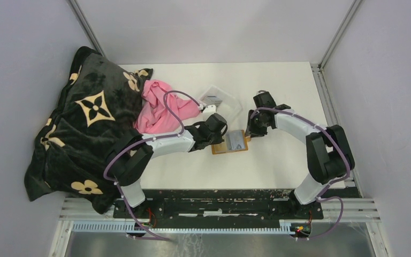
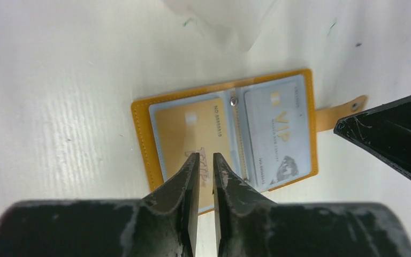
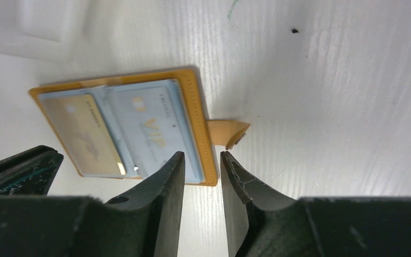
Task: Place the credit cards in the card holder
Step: Insert the credit card into the card holder, then pick up the credit card from the storage box.
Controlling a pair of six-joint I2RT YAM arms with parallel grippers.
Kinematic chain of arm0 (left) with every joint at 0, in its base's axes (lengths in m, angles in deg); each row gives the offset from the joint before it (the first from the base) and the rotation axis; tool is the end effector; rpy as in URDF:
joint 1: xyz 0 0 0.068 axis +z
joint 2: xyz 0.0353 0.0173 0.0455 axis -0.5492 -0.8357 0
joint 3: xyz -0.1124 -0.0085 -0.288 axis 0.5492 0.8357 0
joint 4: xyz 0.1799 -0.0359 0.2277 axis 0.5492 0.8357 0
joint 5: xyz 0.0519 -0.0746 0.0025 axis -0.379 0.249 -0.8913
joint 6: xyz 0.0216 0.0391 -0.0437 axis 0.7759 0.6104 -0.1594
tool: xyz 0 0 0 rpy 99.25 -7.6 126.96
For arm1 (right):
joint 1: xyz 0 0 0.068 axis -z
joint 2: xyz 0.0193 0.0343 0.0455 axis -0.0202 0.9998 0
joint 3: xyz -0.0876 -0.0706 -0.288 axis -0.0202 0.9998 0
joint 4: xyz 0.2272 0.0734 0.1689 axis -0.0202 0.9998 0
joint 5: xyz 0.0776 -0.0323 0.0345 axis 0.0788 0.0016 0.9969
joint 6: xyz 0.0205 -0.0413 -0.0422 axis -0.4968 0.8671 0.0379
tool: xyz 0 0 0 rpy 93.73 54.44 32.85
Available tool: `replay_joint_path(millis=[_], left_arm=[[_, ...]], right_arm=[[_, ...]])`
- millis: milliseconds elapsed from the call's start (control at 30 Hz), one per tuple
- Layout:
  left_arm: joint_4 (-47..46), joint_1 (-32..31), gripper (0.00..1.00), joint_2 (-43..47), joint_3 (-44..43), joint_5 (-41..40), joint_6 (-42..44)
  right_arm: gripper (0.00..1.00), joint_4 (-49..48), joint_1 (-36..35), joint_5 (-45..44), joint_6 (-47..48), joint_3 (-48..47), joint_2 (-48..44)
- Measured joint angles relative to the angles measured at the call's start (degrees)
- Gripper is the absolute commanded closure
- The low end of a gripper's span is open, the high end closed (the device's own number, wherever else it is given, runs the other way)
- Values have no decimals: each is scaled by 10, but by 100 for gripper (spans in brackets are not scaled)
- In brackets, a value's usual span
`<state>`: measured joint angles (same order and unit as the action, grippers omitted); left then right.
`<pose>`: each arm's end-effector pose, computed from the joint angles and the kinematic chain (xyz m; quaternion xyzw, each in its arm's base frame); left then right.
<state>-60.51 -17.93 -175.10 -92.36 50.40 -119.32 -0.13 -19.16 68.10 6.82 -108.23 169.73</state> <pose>0.2684 -0.3096 0.1780 -0.0241 0.9259 -0.1588 0.3420 0.3386 0.1315 0.1817 0.0925 0.9719 0.1451 0.1606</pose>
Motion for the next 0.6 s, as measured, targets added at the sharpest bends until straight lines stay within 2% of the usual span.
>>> replay_joint_path(millis=[200,333,400,500,600], left_arm=[[18,0,63,71,-2,-42,5],[37,5,49,103,-14,-68,17],[44,13,44,117,-16,-78,23],[56,40,42,142,-16,-79,25],[56,88,39,166,-11,-70,25]], right_arm=[[54,7,-19,-9,21,-36,-68],[52,2,-33,-3,38,-98,-83],[52,-6,-37,10,45,-135,-76],[51,-13,-45,28,52,-207,-42],[50,-2,-54,42,73,-312,26]])
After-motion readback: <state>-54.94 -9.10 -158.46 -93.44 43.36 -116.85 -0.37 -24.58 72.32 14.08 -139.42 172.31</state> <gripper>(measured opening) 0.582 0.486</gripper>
